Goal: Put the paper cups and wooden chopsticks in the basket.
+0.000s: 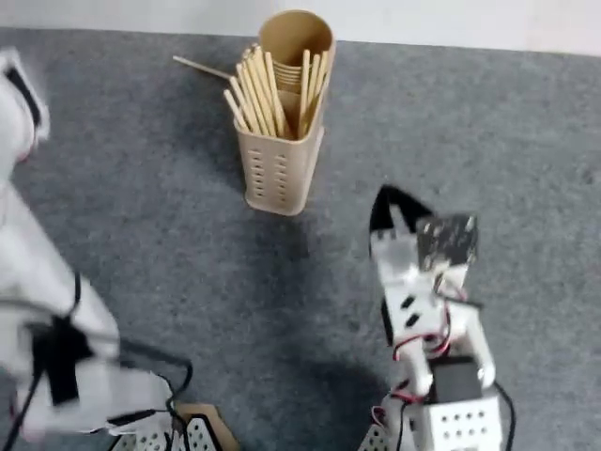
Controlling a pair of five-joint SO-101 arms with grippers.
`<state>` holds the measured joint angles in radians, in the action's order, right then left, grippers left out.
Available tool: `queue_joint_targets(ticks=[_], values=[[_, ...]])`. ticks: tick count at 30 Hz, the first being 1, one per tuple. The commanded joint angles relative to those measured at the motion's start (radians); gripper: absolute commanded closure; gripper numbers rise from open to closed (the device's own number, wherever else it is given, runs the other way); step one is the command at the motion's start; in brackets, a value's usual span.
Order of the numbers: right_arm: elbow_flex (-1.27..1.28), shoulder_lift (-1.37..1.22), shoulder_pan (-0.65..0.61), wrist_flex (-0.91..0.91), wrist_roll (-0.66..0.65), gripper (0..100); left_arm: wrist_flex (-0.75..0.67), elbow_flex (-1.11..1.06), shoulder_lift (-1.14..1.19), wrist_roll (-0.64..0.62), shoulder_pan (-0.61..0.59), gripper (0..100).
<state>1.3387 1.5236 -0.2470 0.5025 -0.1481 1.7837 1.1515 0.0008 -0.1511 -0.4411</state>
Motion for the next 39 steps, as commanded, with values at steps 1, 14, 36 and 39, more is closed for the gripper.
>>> queue_joint_targets(ticks=[1, 14, 36, 39], values=[[0.286, 0.277, 0.022, 0.007, -0.005, 99.5, -0.002, -0.588, -0.395, 0.069, 0.045, 85], [0.479, 0.277, 0.125, 0.128, 0.000, 99.5, -0.713, -2.276, -1.271, 0.393, 0.082, 85], [0.478, 0.271, 0.130, 0.687, -0.006, 99.5, -0.729, -2.847, -1.817, 0.425, 0.077, 85], [0.478, 0.277, 0.130, 0.707, -0.006, 99.5, -0.606, -2.847, -1.817, 0.425, 0.077, 85]])
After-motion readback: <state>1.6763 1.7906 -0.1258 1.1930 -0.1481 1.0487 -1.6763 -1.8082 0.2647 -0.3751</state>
